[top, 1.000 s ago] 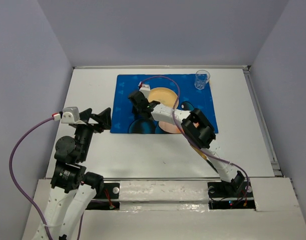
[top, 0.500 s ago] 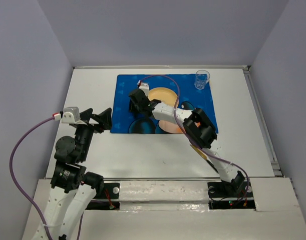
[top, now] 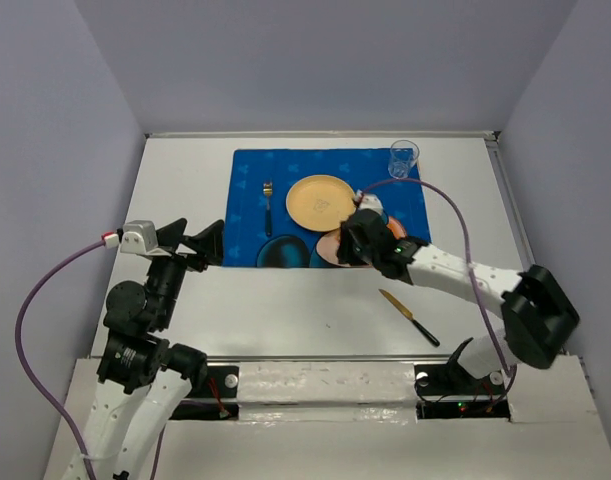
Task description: Set the dinner table for one person
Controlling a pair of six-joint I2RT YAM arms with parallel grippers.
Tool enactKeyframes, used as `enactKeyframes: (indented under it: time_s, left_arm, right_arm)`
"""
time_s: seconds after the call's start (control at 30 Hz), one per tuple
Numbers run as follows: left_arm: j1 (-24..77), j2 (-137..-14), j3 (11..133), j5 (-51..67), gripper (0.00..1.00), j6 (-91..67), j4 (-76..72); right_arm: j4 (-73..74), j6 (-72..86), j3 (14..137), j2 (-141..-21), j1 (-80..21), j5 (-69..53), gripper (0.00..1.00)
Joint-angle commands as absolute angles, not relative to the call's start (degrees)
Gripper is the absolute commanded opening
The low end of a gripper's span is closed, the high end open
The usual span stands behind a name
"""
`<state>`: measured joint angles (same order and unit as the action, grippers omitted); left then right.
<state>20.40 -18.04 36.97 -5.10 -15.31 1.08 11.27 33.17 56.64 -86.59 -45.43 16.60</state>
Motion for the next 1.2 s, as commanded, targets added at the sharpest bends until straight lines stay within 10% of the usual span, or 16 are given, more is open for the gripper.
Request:
enactKeyframes:
  time_s: [0.0, 0.23, 0.4, 0.77, 1.17]
  left_arm:
    - [21.70, -16.35, 36.83, -4.92, 0.99, -14.68, -1.85]
    - [23.47, -14.16, 36.91, -6.06, 0.99, -14.24, -1.41]
    - [24.87, -13.45, 37.00, -6.15, 0.99, -14.15, -1.23]
    - [27.68, -12.39, 37.09, -7.64, 0.99, -13.62, -0.88]
    - [29.27, -12.66, 37.18, -9.14, 0.99, -13.10, -0.62]
  right_arm:
    - [26.69, 37.69, 43.61, -75.17, -42.89, 13.10, 0.49]
    - [48.58, 50.44, 38.93, -60.92, -42.89, 10.80, 0.94]
    - [57.38, 54.84, 42.09, -60.47, -42.89, 13.88, 1.00]
    - [58.54, 56.78, 45.00, -69.59, -40.61, 20.73, 1.00]
    - [42.37, 44.48, 39.20, -76.63, -31.55, 10.91, 0.75]
